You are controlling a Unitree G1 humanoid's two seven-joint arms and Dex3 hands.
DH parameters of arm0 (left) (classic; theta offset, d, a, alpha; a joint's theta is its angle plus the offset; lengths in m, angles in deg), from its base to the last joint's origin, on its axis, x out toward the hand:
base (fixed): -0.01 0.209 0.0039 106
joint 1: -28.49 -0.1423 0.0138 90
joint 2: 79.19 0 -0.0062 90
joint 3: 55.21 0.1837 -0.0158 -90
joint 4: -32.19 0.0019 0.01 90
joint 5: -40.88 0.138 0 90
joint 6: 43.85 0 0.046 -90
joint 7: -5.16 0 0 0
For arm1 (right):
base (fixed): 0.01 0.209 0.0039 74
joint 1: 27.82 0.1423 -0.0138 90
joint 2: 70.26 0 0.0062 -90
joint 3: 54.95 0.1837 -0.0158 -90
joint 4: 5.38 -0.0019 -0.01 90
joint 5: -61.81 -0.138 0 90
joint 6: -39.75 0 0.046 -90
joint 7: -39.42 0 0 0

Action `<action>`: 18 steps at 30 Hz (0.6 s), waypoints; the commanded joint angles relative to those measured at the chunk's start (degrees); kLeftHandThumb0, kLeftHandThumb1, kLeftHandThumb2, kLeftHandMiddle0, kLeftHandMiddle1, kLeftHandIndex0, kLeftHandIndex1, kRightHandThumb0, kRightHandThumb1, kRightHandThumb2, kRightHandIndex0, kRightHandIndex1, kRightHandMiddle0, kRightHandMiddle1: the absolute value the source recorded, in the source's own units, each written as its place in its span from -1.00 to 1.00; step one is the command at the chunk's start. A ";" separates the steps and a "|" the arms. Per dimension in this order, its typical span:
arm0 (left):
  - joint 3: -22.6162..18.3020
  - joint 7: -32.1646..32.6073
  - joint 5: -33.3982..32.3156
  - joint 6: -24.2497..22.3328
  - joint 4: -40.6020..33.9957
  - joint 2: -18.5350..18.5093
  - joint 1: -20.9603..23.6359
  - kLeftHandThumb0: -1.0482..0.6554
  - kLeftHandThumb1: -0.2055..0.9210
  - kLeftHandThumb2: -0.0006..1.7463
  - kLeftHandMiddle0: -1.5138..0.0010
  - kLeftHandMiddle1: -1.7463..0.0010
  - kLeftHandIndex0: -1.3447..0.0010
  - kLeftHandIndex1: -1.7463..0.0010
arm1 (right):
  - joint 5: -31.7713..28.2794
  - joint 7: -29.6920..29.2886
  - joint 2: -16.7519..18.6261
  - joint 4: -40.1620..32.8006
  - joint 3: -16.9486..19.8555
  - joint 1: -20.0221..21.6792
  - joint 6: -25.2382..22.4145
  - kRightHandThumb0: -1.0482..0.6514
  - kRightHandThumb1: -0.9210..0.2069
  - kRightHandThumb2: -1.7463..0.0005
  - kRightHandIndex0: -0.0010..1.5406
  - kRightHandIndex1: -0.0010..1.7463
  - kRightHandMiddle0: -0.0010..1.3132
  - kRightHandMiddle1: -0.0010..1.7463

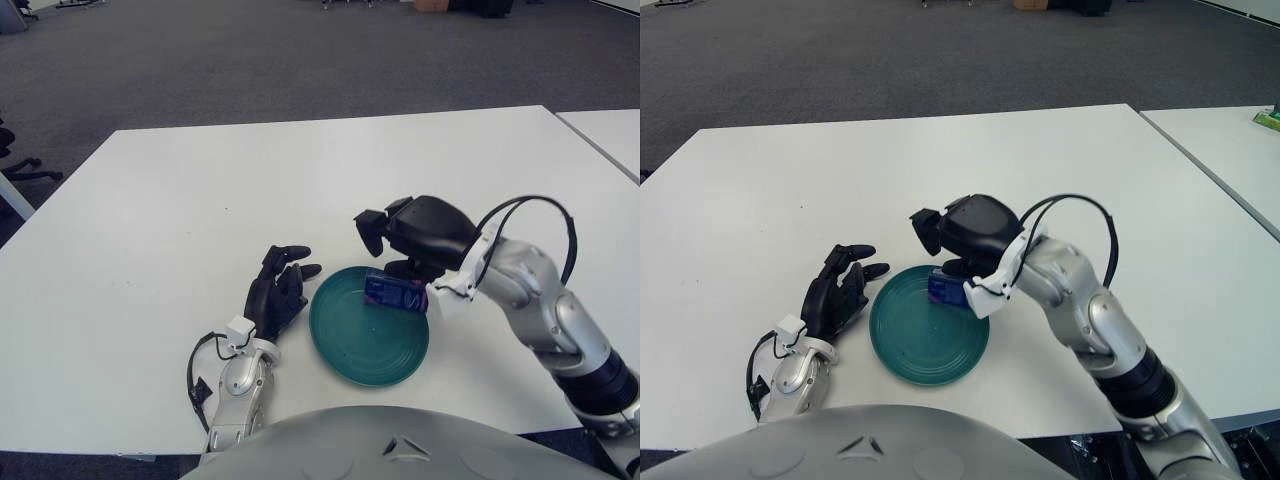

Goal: Put the gum into the plate.

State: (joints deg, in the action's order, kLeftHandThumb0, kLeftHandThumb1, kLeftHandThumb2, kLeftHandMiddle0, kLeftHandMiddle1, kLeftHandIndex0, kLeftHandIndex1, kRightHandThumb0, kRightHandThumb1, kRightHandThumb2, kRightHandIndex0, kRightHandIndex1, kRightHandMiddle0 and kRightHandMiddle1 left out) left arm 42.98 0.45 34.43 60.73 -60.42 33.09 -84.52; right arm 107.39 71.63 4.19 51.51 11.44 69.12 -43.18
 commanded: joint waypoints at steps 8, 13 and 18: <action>-0.32 0.05 -0.77 -5.15 1.38 -0.21 -0.82 -0.48 1.00 -0.13 0.34 -0.09 0.63 -0.40 | -0.10 -5.08 0.30 1.93 0.02 -3.21 7.55 -0.24 -0.43 -0.09 -0.06 1.00 -0.39 1.00; -0.55 0.28 -0.59 -5.31 2.11 0.00 -0.36 -0.45 1.00 -0.13 0.32 -0.09 0.64 -0.39 | 2.24 -7.10 1.86 4.07 -2.13 -4.16 9.62 -0.24 -0.46 -0.07 -0.11 1.00 -0.41 1.00; -0.90 -0.05 -1.66 -6.12 2.75 0.33 0.01 -0.45 1.00 -0.14 0.33 -0.08 0.65 -0.40 | 3.97 -11.10 2.17 5.90 -2.18 -5.20 12.12 -0.22 -0.65 0.09 -0.19 1.00 -0.51 1.00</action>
State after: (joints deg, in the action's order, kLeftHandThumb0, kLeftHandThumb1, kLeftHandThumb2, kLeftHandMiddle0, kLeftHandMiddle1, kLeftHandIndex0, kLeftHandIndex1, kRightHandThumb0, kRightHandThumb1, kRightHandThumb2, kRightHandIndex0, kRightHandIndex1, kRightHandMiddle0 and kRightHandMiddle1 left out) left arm 42.65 0.45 33.75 57.98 -60.19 33.33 -83.76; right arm 110.41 62.48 6.15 56.25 9.18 64.27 -32.32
